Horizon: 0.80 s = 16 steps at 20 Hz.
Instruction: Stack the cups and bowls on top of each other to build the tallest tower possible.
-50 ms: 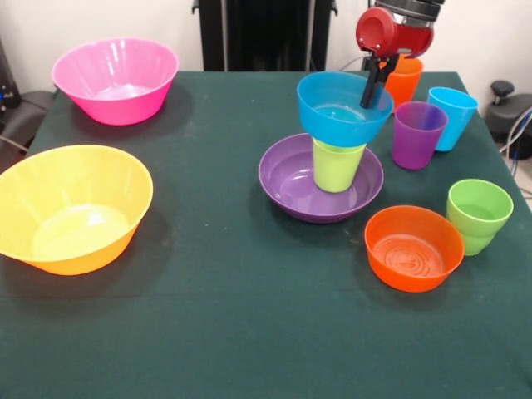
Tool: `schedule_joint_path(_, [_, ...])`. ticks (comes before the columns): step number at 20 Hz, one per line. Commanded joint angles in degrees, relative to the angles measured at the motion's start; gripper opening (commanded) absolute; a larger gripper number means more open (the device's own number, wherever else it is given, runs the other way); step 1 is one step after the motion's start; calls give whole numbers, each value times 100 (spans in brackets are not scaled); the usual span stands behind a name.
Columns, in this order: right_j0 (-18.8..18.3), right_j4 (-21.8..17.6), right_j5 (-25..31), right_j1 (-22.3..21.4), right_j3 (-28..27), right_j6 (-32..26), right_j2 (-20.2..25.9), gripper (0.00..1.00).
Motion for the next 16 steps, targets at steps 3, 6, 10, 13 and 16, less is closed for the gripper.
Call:
schedule_joint_path(3, [15,107,-73,284,-718,1520,799,0])
schedule_joint_path(6, [10,107,-87,282,-731,1507,817,0])
schedule_joint_path(10, [-6,136,-111,237,-745,1455,865,0])
schedule_joint_path(13, [-9,155,-101,220,-756,1430,878,0])
schedule_joint_path(16, [-3,140,-122,235,-761,1457,878,0])
